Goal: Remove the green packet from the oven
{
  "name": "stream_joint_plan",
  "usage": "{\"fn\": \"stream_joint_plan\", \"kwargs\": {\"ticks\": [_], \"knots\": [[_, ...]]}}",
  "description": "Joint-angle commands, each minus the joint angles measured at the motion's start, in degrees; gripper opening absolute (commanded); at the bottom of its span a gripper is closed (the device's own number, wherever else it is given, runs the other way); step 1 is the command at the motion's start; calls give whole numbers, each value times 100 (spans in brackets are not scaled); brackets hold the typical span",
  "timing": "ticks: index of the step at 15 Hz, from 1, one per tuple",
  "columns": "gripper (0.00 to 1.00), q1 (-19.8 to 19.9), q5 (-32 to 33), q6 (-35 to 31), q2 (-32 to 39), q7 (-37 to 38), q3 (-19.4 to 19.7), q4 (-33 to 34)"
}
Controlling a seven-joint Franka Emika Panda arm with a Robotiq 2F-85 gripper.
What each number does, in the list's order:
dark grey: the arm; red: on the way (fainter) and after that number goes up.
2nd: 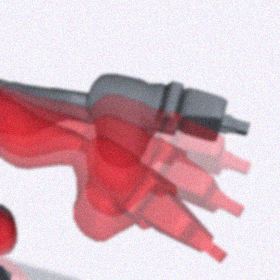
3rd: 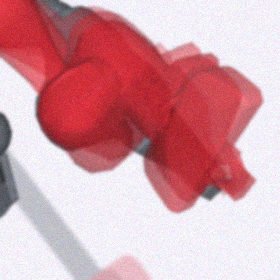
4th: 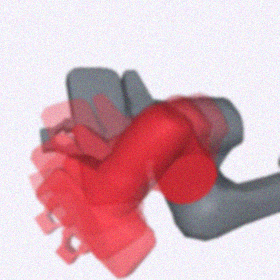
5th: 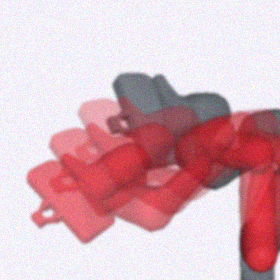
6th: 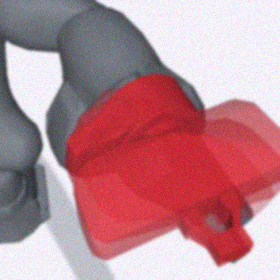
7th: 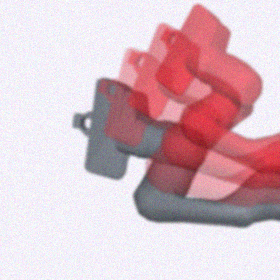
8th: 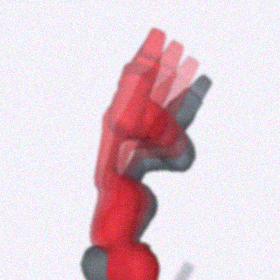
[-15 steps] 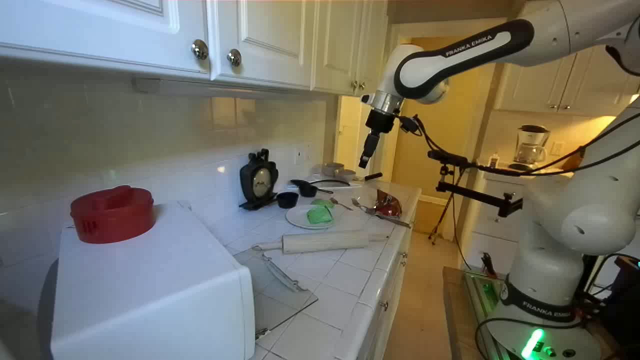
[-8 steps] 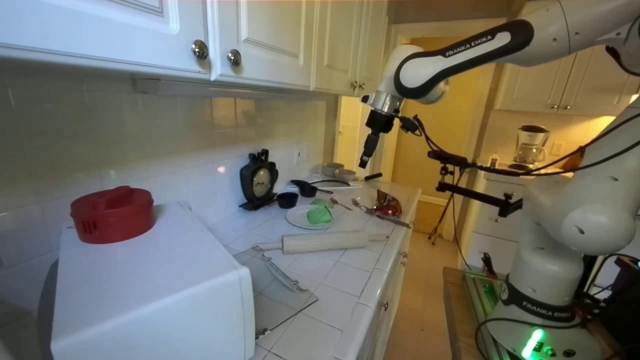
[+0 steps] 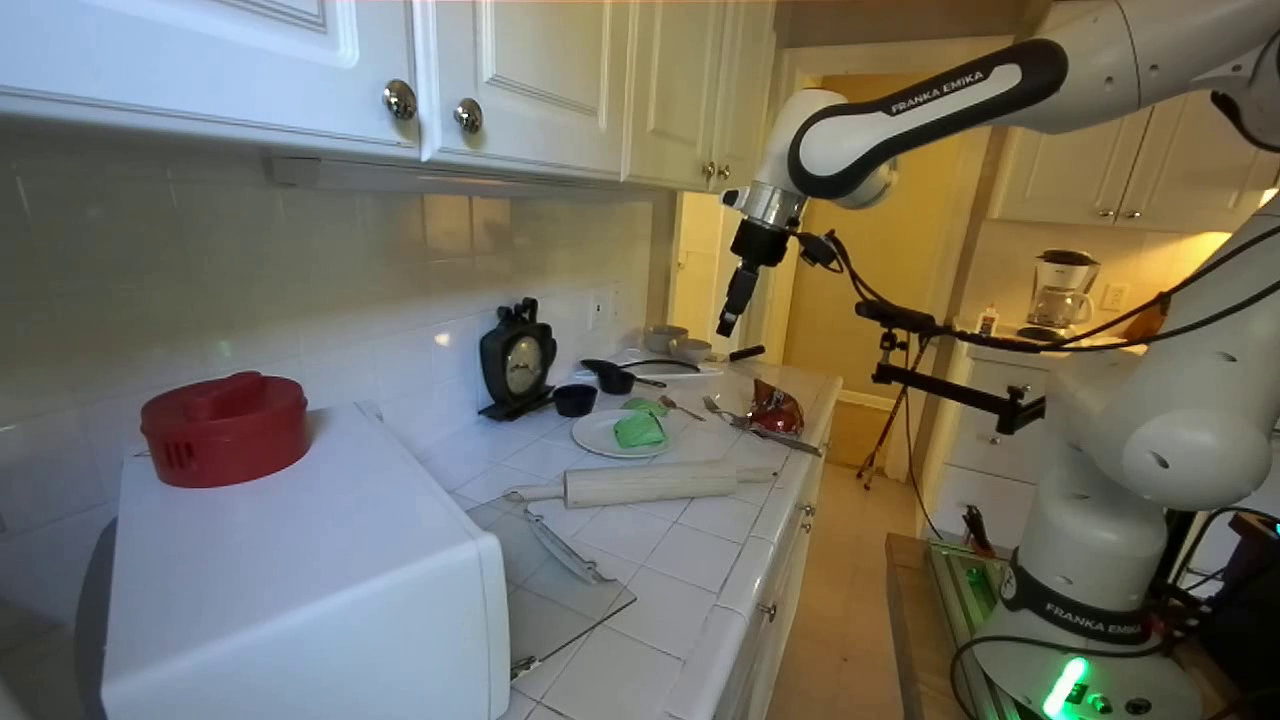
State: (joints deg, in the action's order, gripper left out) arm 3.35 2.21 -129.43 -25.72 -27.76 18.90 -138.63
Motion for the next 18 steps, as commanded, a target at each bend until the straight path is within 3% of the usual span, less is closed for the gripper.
{"fn": "stream_joint_plan", "kwargs": {"ticks": [1,5,8,11,14,18], "knots": [[100,-178,-349,-672,338,-621,129,68],[100,-663,-1105,-741,1114,-1581,229,543],[100,-888,-1669,-475,1746,-2507,19,1050],[100,-823,-1906,-187,2433,-3235,-381,1647],[100,-598,-1514,216,3023,-3550,-849,2243],[100,-438,-341,527,3515,-3375,-1285,2813]]}}
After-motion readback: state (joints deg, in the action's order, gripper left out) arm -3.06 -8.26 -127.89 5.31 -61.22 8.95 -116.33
